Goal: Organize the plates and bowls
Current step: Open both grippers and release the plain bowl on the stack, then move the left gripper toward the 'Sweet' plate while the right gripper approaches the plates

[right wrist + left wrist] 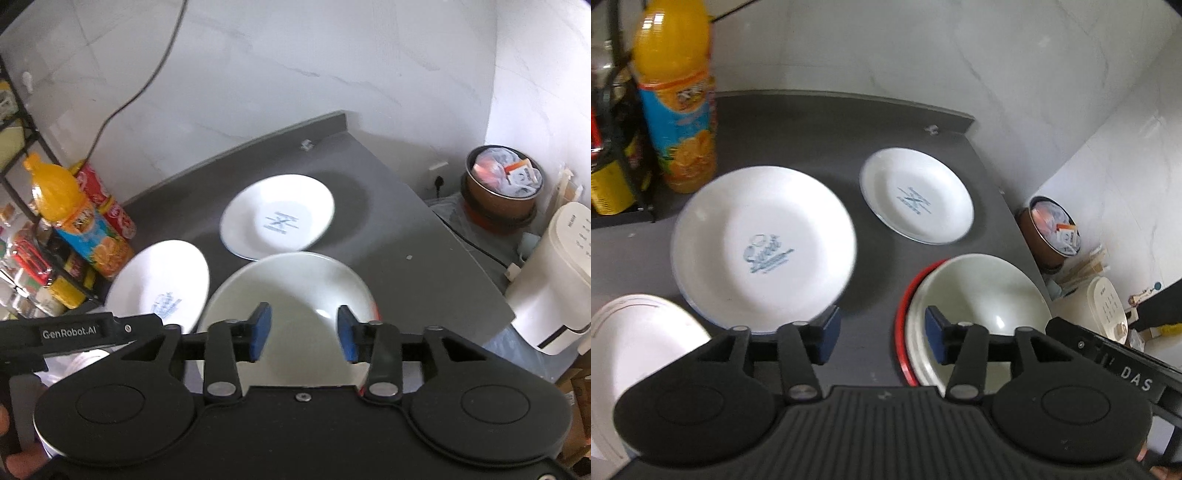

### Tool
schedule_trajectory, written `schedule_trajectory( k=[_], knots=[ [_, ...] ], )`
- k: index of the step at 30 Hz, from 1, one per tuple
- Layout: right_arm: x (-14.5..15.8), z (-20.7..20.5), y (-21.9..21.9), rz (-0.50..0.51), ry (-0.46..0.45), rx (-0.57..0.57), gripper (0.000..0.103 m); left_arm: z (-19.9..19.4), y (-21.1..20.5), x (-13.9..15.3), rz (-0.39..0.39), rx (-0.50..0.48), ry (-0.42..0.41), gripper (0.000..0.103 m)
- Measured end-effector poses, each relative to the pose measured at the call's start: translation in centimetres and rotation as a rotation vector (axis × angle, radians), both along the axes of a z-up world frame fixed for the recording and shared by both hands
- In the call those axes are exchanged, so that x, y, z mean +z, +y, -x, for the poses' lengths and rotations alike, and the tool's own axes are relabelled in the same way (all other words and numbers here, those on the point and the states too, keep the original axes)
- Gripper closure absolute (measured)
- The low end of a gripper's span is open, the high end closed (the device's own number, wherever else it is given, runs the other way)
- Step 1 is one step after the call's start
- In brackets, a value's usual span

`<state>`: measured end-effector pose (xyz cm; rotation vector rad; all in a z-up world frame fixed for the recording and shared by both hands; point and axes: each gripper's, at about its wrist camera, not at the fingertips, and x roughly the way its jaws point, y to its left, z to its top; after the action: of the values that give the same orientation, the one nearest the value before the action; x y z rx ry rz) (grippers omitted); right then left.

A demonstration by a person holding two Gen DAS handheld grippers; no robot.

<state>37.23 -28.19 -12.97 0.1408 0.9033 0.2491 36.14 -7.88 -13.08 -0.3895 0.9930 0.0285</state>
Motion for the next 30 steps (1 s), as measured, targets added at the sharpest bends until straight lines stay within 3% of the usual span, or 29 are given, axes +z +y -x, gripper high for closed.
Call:
schedule_trajectory(
  k=[3,9,16,30],
  knots=[
    [0.5,0.7,1.4,-0.024,-0.005,0.011,0.057,1.3,1.5,0.5,-0.009,0.011,-0.017,0.046],
    [1.2,2.7,4.5,-0.058,-0.016,0.025,0.042,3.9,5.1,1.4,-0.034,0.039,-0.03,0.031],
    [1.7,4.3,7.6,-0.088,-0.003,0.043,0.028,6.5,8.6,2.3,-0.056,0.072,-0.047,0.025],
    [2.0,1.8,12.0,-0.08,0.007,0.125,0.027,6.2,13.6,2.0,-0.051,0.183,-0.043,0.025]
  ],
)
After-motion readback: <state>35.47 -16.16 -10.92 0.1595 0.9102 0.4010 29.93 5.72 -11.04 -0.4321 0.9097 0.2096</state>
